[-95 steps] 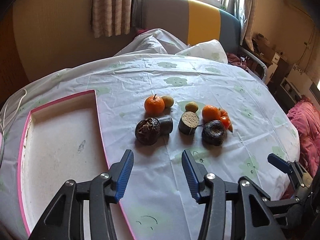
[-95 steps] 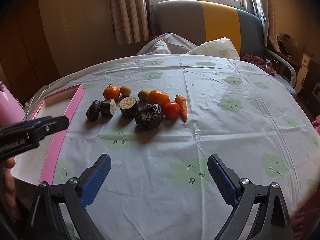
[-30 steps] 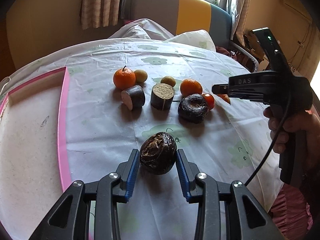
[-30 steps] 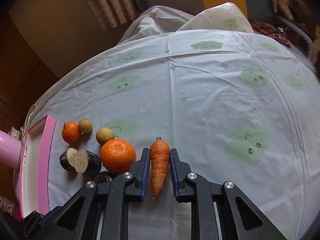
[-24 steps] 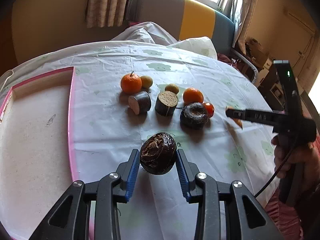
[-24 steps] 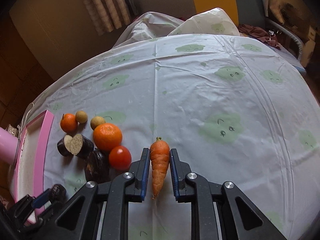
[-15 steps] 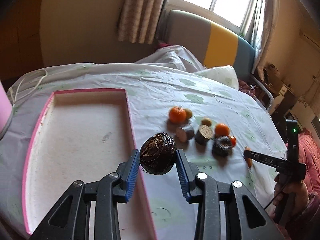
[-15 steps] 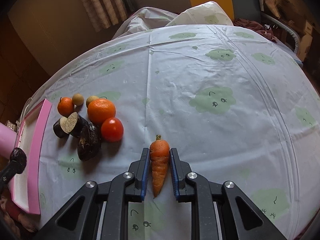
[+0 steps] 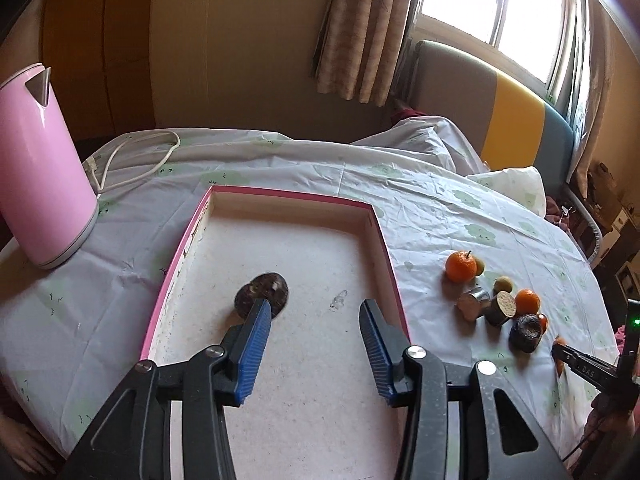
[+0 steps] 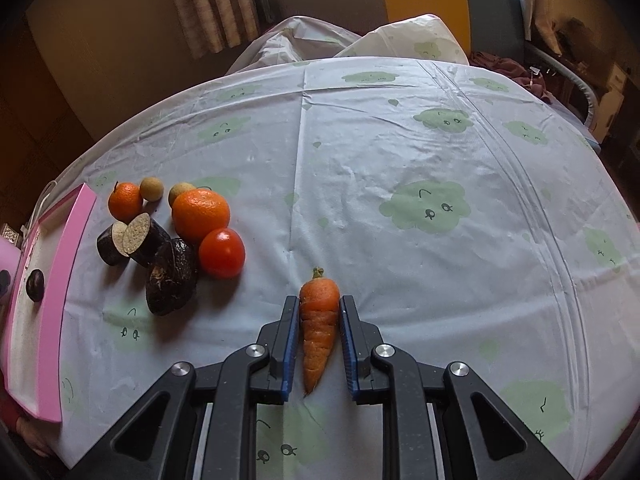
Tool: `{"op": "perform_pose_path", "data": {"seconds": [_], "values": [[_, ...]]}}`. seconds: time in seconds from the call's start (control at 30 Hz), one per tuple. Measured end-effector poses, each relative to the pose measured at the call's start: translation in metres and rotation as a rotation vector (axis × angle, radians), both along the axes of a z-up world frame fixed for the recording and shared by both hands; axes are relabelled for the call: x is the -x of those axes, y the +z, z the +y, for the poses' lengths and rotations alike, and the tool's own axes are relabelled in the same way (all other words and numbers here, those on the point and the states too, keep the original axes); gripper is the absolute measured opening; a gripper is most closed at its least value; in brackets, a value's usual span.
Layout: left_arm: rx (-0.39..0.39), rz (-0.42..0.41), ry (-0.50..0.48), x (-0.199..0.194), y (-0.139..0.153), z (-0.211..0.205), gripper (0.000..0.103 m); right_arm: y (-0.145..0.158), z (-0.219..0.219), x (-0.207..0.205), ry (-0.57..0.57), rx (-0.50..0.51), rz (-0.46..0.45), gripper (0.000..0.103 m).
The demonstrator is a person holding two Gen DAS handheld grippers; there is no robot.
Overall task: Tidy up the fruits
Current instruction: 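Carry the dark fruit into the pink tray and open the left gripper, then carry the carrot into the pink tray and open the right gripper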
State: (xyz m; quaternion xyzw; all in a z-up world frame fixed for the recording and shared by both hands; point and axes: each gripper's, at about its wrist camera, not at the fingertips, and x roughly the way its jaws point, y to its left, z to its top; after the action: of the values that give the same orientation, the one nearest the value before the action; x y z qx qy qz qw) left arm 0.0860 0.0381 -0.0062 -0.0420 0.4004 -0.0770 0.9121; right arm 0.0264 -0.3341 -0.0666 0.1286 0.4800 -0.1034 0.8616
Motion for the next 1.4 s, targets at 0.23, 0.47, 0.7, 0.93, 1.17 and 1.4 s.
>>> {"op": "perform_pose_path", "data": {"seconds": [0.23,0.47,0.7,0.93,1.17,1.4], "values": [[0.009,0.014,0.028,0.023,-0.002,-0.005,0.047,0.0,0.003,0.004,-0.006,0.017,-0.021,0.02],[-0.002,0.028,0.021,0.037,-0.009,-0.006,0.047,0.014,0.008,0.012,-0.02,-0.009,-0.062,0.02],[0.001,0.031,0.063,0.04,-0.013,0.009,0.048,0.039,0.058,0.016,0.126,-0.089,-0.125,0.02],[-0.006,0.0,0.102,0.043,-0.007,0.028,0.051,0.049,0.145,0.0,0.35,-0.247,-0.133,0.02],[0.022,-0.015,0.128,0.045,-0.003,0.044,0.052,0.054,0.218,-0.026,0.48,-0.357,-0.121,0.019],[0.033,-0.008,0.116,0.047,-0.005,0.045,0.053,0.045,0.245,-0.039,0.494,-0.351,-0.099,0.04]]}}
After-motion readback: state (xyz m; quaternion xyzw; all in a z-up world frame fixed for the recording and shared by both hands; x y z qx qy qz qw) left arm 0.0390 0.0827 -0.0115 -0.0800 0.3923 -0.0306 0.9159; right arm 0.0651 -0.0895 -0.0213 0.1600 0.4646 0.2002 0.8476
